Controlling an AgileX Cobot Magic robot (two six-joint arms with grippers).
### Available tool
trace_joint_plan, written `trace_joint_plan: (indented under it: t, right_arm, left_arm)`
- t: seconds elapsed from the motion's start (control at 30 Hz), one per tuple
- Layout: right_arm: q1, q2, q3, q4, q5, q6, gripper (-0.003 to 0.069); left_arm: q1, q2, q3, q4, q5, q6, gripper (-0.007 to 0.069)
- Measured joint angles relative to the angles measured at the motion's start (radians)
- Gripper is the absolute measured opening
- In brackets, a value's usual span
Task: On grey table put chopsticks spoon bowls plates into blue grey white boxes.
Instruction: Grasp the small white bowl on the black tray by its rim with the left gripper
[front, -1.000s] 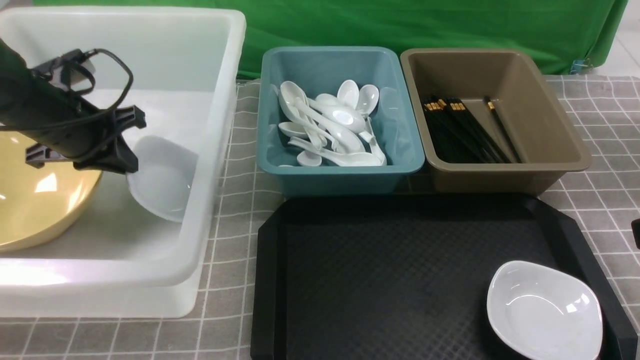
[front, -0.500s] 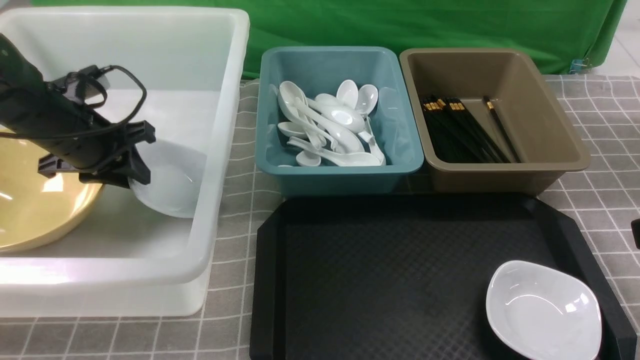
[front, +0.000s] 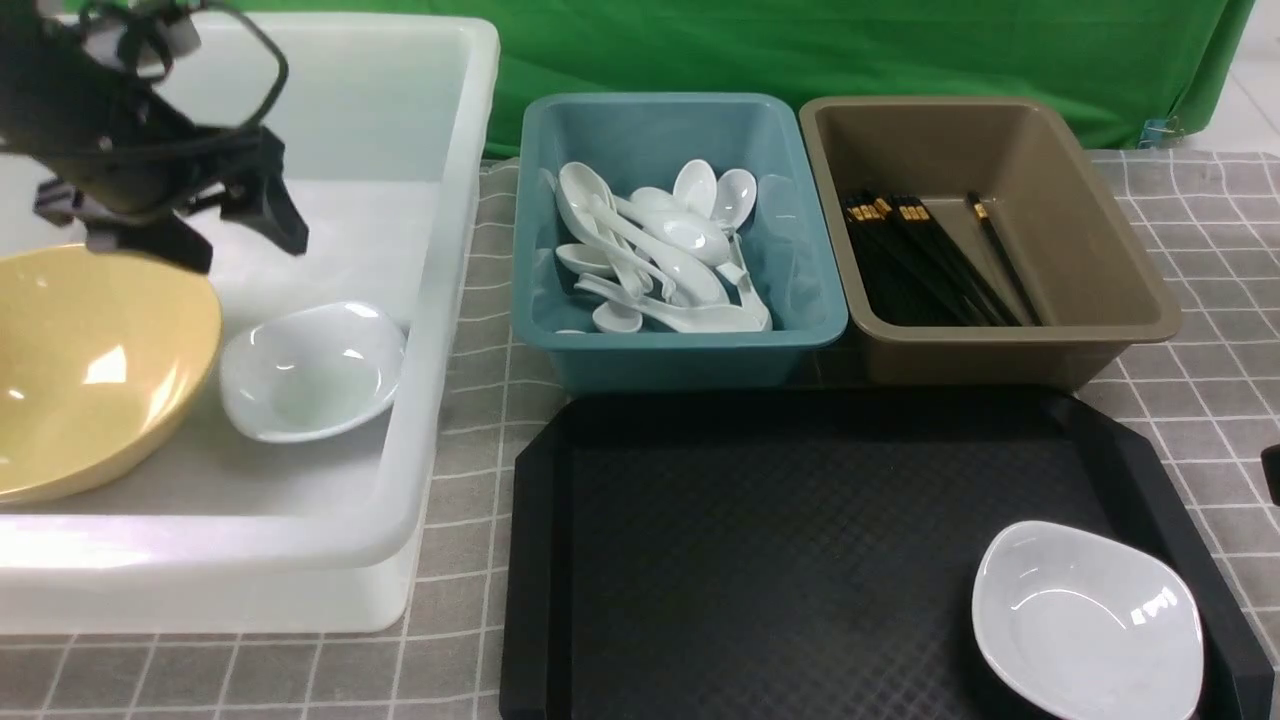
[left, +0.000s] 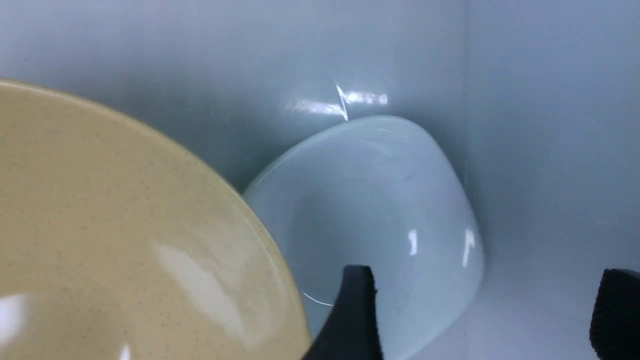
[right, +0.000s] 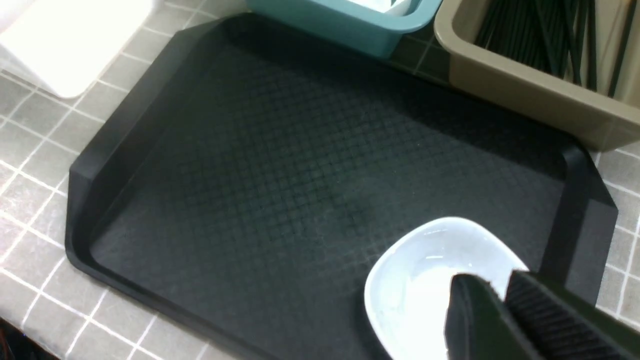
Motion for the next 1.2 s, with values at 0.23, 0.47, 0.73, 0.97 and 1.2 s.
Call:
trace_joint_plan:
  t: [0.23, 0.47, 0.73, 0.97, 1.2]
  right_arm:
    - [0.0, 0.0, -0.009, -0.002, 0.034, -0.017, 0.0104]
    - [0.0, 0.0, -0.071, -0.027, 0.121, -0.022, 0.0103]
    - [0.0, -0.006, -0.125, -0.112, 0.25, -0.021, 0.0099]
    - [0.0, -0.079, -0.126, -0.143, 0.259, -0.001, 0.0006]
    - [0.0, -0.202, -0.128, -0.166, 0.263, 0.032, -0.0001]
  left_arm:
    - [-0.007, -0.022, -0.1, -0.091, 0.114, -0.028, 0.0348]
    - [-0.129, -0.067, -0.099, -0.089, 0.12, -0.08, 0.0022]
    - [-0.496, -0.041, -0.047, -0.103, 0.12, -0.147, 0.0021]
    - [-0.732, 0.113, -0.087, -0.113, 0.063, -0.234, 0.0157]
    - [-0.863, 0.31, -0.231, -0.146, -0.024, -0.263, 0.0384]
